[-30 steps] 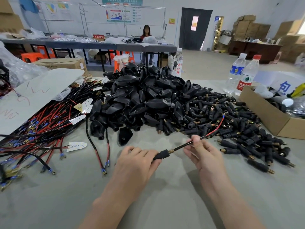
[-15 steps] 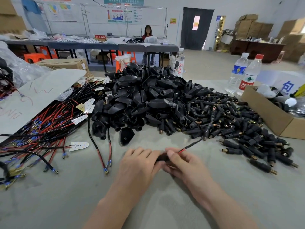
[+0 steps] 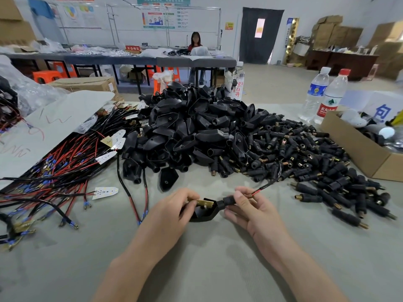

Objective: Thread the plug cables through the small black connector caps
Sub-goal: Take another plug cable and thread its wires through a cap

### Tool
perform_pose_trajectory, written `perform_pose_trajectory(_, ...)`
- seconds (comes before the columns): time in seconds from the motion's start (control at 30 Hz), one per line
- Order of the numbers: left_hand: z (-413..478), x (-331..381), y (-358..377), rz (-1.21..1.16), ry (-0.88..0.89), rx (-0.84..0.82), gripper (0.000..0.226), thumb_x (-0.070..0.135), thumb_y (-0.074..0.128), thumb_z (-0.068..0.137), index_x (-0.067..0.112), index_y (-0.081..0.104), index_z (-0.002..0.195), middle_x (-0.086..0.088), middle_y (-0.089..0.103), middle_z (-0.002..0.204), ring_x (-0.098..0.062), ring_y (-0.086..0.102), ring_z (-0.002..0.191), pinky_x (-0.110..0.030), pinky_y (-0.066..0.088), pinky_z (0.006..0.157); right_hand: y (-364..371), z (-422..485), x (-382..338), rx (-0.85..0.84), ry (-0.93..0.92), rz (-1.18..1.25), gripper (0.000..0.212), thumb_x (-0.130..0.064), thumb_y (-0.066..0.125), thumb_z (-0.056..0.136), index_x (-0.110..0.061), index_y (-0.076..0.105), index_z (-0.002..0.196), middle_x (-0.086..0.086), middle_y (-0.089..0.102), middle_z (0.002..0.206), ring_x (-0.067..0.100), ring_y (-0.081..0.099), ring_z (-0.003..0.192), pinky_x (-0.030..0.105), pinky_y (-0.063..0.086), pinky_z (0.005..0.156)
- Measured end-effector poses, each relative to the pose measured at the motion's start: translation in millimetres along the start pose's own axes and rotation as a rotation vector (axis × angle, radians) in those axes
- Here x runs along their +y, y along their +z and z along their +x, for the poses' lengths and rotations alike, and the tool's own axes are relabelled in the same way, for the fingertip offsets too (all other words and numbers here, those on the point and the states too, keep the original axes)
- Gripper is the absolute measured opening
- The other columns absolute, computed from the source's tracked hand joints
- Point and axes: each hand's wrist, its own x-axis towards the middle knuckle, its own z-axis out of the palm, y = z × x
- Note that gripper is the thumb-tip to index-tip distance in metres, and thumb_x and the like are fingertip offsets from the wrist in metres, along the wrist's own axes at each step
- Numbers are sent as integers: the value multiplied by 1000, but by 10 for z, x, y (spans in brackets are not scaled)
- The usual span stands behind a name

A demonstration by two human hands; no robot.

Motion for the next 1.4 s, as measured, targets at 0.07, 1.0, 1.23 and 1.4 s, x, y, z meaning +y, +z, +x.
perform_pose_trajectory(0.07, -9, 14, 9, 19, 16, 6, 17, 21, 54, 99, 38, 53, 102, 6, 70, 92, -16, 67, 79, -45, 57, 75, -5, -2, 4, -9, 12, -20, 23, -10, 67, 91, -10, 61, 113, 21, 66, 102, 30, 72, 99, 33, 60, 82)
perform_pose_trajectory(1.0, -55, 193, 0, -66, 129, -54, 28, 60, 52, 91, 43, 54, 113, 35, 54, 122, 15, 50, 115, -1, 32, 92, 16, -74, -179, -36, -43, -29, 38, -34, 67, 83, -8, 68, 111, 4, 73, 90, 18, 67, 77, 29, 59, 72)
perform_pose_trajectory(1.23, -41, 242, -13, 13, 203, 0, 24, 48, 59, 89, 42, 52, 111, 31, 51, 128, 23, 44, 111, -3, 33, 94, 3, -58, -164, 18, -52, -58, 41, -45, 71, 77, -10, 74, 99, 4, 69, 79, 18, 65, 71, 29, 58, 66)
perform_pose_trajectory(1.4, -54, 231, -25, -65, 134, -22, 24, 58, 53, 90, 43, 56, 109, 34, 59, 117, 17, 52, 112, -3, 35, 90, -26, -62, -186, -85, -47, 19, 24, -33, 71, 83, -18, 79, 101, 4, 72, 94, 16, 68, 82, 28, 58, 69)
